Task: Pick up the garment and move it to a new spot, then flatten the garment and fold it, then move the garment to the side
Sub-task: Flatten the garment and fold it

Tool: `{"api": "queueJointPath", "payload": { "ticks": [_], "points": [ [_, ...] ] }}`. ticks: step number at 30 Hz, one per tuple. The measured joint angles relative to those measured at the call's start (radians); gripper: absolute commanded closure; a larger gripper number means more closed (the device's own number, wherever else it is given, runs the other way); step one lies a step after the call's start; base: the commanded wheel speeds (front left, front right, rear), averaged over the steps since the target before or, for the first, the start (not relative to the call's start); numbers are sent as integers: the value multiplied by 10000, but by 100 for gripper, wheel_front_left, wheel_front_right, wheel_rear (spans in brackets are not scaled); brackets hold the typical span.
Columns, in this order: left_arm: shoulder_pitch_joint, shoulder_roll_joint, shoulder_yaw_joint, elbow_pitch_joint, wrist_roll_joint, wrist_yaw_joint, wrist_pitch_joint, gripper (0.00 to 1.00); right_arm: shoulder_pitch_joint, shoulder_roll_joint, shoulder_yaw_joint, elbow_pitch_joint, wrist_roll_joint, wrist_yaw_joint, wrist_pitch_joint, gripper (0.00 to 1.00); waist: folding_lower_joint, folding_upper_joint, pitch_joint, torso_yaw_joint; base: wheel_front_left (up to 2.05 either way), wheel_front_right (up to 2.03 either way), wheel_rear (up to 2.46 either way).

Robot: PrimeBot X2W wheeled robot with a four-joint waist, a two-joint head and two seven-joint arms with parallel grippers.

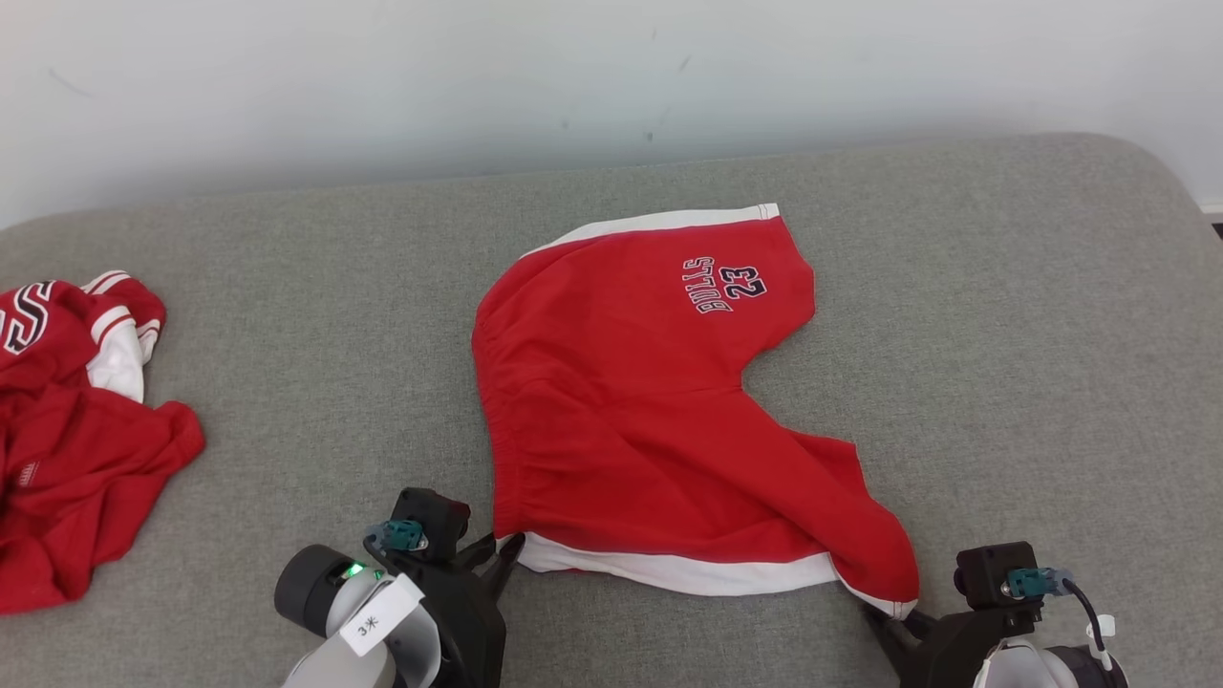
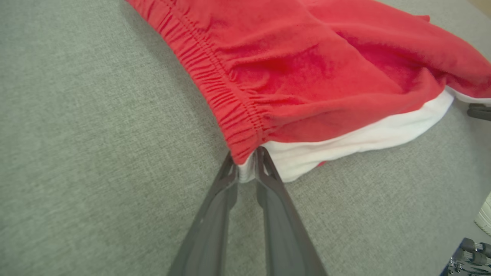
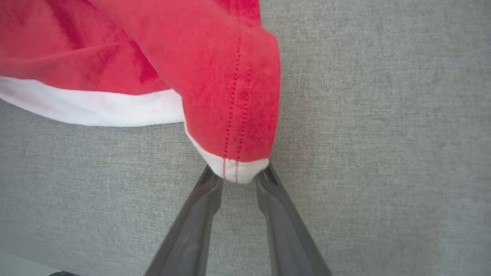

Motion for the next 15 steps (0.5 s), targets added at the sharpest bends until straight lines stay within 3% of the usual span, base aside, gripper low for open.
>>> {"api": "queueJointPath", "payload": {
  "ticks": [1, 3, 5, 12, 15],
  "points": [
    [0, 4, -77, 61, -10, 0, -81, 78, 4, -50, 4, -4, 0, 0, 56, 76, 0, 0, -17, -4, 0, 0, 0],
    [0, 4, -113, 100, -59, 0, -132, 76, 4, -84, 10, -35, 0, 2, 58, 83, 0, 0, -28, -11, 0, 0, 0],
    [-1, 4, -140, 134, -79, 0, -159, 75, 4, -100, 17, -107, 0, 19, 81, 100, 0, 0, -34, -17, 0, 0, 0],
    [-57, 2, -217, 316, -155, -2, -349, 82, -15, -113, 8, -278, 0, 84, 127, 100, 0, 0, -71, -9, 0, 0, 0],
    [-74, 13, -150, 332, -245, -2, -566, 100, -9, -104, -169, -485, 163, 86, -19, 100, 0, 0, -157, 0, 0, 0, 0]
  ]
}}
